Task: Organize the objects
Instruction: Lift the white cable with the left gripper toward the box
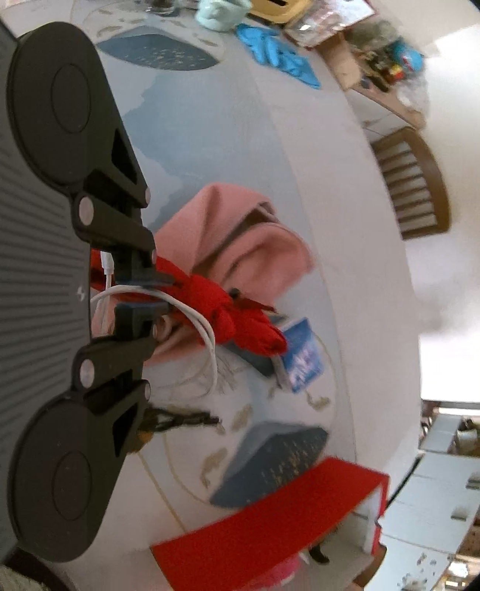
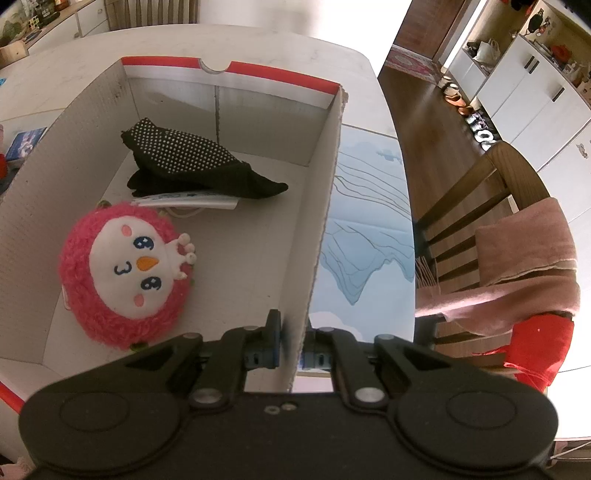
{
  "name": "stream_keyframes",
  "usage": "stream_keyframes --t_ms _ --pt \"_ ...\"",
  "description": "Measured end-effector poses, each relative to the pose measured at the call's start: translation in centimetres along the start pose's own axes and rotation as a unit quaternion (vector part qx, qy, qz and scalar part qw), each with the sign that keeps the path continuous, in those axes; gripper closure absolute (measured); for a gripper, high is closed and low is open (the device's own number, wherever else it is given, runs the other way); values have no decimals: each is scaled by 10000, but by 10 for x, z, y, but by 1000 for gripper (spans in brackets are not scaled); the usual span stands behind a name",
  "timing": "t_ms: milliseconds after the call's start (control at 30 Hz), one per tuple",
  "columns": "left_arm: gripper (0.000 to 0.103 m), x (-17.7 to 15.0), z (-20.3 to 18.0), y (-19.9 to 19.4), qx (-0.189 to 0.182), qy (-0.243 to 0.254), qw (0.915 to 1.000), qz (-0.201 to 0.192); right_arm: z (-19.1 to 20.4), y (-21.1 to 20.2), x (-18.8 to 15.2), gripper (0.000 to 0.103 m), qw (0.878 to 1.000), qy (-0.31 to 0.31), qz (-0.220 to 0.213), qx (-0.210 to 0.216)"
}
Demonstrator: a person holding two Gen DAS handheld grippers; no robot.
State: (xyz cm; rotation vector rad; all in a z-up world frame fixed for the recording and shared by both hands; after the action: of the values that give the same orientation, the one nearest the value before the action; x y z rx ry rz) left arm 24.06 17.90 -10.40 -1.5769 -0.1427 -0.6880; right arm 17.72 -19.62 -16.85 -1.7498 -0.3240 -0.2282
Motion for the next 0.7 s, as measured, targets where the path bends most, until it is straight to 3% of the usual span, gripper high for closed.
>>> stream_keyframes --t_ms 400,700 --pt "101 50 -38 -60 -363 213 9937 -1034 1 1 0 96 10000 -17 -11 -3" --pt "101 86 -67 -85 -670 425 9860 -1464 2 1 1 96 10000 -33 -29 2"
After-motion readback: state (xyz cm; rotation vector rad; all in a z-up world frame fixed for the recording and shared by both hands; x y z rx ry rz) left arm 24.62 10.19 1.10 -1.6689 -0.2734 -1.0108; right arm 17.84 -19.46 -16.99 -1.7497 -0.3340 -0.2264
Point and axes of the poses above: each gripper's, at about its wrist camera, not at the fingertips, and y roughly the way its jaws point, z to its left, x to its top, the point moved 5 cm from there along y, roughly the way its jaws point, and after that the axes turned 12 degrees about -y, right-handed, at the moved point
